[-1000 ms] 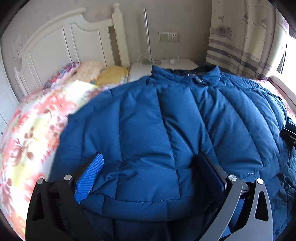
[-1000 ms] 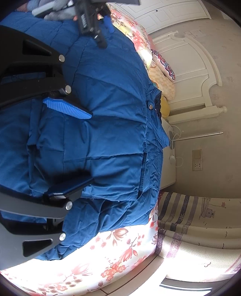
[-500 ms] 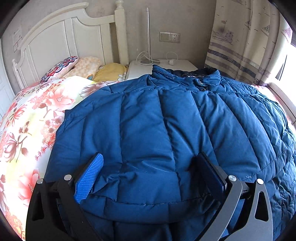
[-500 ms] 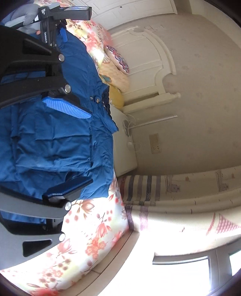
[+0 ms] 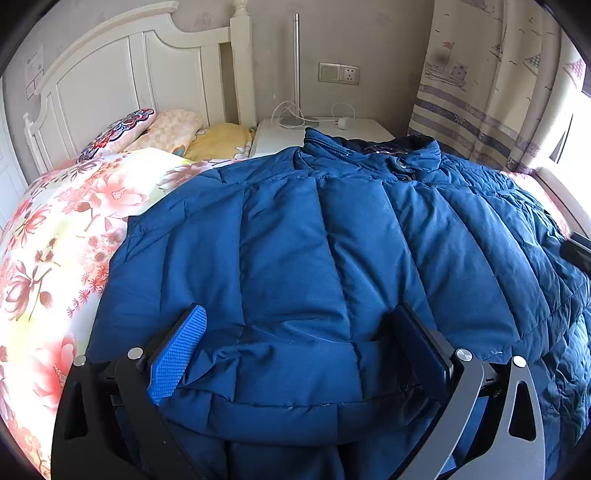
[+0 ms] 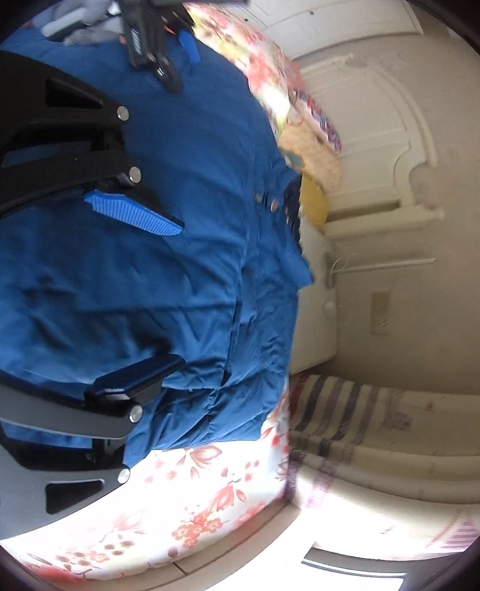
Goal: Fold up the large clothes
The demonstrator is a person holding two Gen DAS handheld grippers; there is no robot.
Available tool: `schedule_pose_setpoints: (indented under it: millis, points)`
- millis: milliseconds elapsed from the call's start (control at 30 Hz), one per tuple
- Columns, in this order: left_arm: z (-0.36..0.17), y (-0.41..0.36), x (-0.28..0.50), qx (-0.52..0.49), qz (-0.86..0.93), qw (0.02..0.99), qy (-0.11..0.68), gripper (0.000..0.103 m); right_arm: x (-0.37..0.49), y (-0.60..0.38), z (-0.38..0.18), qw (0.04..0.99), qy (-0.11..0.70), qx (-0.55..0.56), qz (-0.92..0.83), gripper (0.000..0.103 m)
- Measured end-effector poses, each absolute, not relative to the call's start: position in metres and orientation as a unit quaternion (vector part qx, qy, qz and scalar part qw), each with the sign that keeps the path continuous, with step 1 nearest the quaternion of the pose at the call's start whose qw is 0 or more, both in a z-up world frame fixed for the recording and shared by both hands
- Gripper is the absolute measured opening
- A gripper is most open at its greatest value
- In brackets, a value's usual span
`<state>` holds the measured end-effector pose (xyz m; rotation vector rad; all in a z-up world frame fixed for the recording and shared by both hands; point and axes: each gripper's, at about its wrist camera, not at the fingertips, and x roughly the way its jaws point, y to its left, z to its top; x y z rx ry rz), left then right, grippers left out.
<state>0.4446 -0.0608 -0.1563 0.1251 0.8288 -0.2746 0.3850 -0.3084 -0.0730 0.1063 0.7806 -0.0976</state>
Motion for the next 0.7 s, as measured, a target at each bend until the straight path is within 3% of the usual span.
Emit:
schedule_pose_setpoints:
  millis: [33,167,333,533,700]
  points:
    - [-0.156,-0.061,0.445,0.059,-0.133,0.904,0.401,0.099,0.385,-0.303,-0.082,0.914,0.403,0.036,-0.037,0.075]
    - [-0.156,-0.060,0.445,0.057,-0.134,0.904,0.402,0.099,0.379,-0.306,-0.092,0.907,0.420,0.030,-0.021,0.077]
    - [-0.150,-0.058,0.440,0.058,-0.129,0.904,0.403,0.099,0.338,-0.296,-0.057,0.928,0.369,0.052,-0.007,0.077]
    - [-0.114,-0.063,0.338,0.064,-0.191,0.912,0.357,0.098,0.285,-0.285,-0.066,0.917,0.398,0.015,0.021,0.082]
    - [-0.161,-0.077,0.292,0.142,-0.189,0.878,0.417,0.099,0.281,-0.293,-0.106,0.886,0.464,0.009,0.019,0.088]
